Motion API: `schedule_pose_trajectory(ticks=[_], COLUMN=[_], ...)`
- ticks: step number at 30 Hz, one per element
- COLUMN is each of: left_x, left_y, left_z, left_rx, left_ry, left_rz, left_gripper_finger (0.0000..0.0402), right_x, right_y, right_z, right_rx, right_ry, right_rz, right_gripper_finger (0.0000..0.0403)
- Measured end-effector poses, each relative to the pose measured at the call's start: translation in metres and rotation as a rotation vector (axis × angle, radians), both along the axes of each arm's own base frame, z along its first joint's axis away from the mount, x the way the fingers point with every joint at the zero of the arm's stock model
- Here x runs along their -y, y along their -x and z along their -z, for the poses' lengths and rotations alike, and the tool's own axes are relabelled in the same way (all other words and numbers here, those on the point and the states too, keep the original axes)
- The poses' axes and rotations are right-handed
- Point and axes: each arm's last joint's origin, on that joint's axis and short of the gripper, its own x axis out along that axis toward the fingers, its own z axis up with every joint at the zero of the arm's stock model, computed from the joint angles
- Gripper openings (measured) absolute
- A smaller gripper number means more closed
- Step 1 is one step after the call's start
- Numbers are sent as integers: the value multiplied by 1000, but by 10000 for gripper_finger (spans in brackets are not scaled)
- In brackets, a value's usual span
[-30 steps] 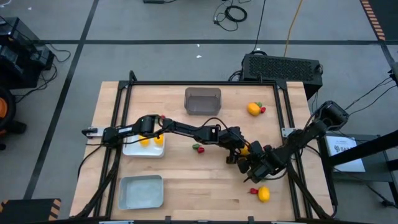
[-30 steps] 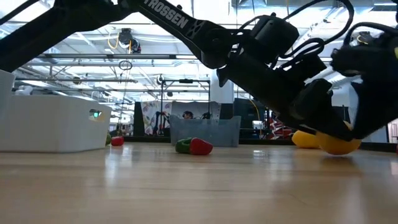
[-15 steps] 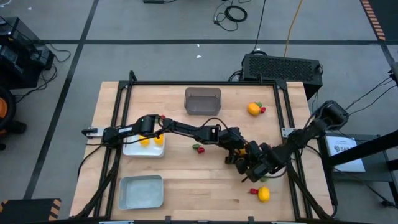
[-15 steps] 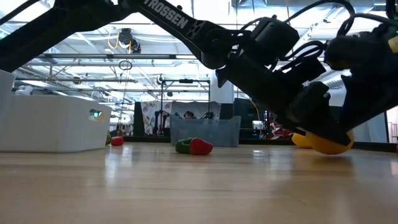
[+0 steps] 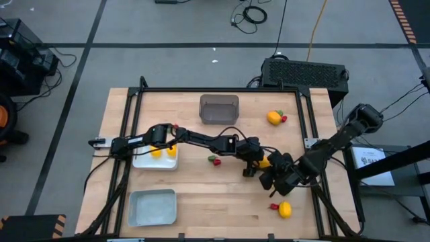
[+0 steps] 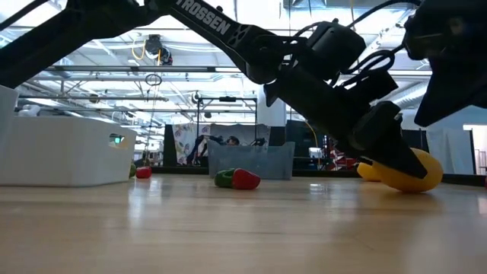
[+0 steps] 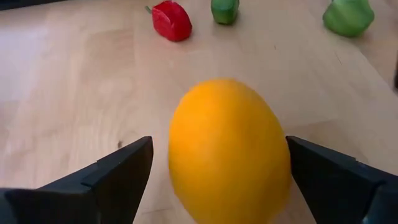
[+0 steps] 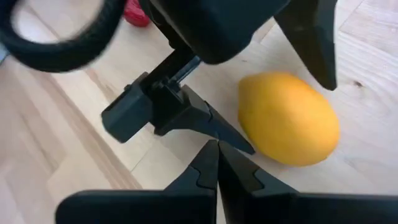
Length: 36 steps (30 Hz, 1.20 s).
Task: Sort produce into baskets
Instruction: Put the lemon into the white bin
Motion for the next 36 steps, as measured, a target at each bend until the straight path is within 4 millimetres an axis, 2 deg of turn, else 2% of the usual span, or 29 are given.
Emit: schedule_pose_trajectory(ticks=[17,28,32,36], left_x=[7,7,5,2], left_y=[-1,-1,1,8], left_z=[-2,-2,-2,-18], left_rx=[26,22,-3,-62], left_ry=[-12,-14,-20,-32], left_rz=[-47,-47,-45,-40], left_gripper_finger=[363,270,264,264], right_x=[1,1,1,0], right_y=[3,3,4,4], right_z=[-3,-3,-3,-4], right_rx=[38,38,37,32], right_ry=[58,58,58,64], right_rz=[16,16,14,6], right_gripper_finger=[0,0,0,0])
